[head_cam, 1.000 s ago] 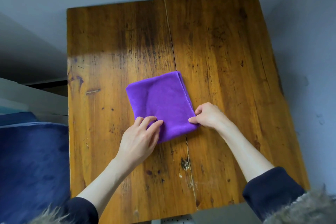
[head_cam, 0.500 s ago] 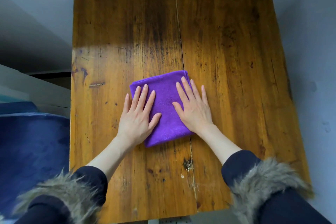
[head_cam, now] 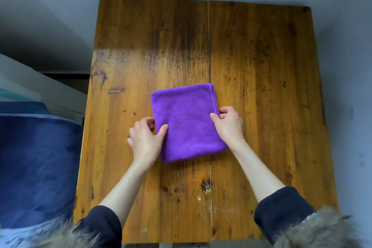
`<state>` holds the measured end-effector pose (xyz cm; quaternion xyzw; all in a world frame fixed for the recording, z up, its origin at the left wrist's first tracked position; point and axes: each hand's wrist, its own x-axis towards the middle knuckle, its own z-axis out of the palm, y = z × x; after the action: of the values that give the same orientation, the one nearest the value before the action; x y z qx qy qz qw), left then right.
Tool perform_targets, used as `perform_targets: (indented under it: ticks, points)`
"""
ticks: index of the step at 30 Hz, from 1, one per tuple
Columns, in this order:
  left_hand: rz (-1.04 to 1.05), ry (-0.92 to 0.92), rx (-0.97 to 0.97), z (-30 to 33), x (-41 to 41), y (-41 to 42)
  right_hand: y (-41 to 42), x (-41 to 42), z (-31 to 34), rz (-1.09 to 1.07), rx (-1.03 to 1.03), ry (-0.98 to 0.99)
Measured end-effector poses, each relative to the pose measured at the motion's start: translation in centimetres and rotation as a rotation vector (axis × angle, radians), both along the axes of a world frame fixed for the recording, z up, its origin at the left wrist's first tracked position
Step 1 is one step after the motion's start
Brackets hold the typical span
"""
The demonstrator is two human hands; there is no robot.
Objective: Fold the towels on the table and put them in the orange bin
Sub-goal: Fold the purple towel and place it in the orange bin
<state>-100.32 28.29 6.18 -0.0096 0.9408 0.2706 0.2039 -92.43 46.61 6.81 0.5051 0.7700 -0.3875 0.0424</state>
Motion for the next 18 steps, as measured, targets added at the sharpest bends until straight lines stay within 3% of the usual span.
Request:
perform_targets:
  ticks: [6,12,18]
  points:
    - [0.105,-0.185,0.015,0.5,-0.1,0.0,0.7,-0.3,0.8,0.088,-0.144,-0.157]
    - [0.372,-0.447,0.470,1.9,1.5,-3.2,-1.7,1.7,1.7,0.163,-0.285,-0.086]
    - [0.364,-0.588,0.601,4.5,3.7,-8.7,-5.5,2.5,4.9,0.249,-0.446,0.059]
